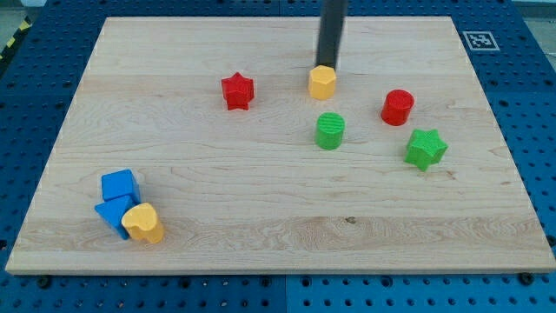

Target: Push the red star closer to the blue cube

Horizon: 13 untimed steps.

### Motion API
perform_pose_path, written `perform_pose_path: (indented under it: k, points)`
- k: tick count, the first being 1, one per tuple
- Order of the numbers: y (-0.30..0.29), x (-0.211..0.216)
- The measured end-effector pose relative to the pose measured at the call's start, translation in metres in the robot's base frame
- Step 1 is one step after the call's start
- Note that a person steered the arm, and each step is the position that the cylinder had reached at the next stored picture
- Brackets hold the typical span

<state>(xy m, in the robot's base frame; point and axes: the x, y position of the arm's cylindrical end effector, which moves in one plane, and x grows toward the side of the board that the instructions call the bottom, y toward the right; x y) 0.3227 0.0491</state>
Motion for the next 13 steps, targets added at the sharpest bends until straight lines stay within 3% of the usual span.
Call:
perform_pose_path:
  k: [1, 4, 6, 8, 11, 13]
  points:
    - [-0.05, 0.027]
    - [-0.158, 0.042]
    - [-0.12, 0.061]
    - [-0.134, 0.068]
    - [-0.16, 0.144]
    - [-0.118, 0.155]
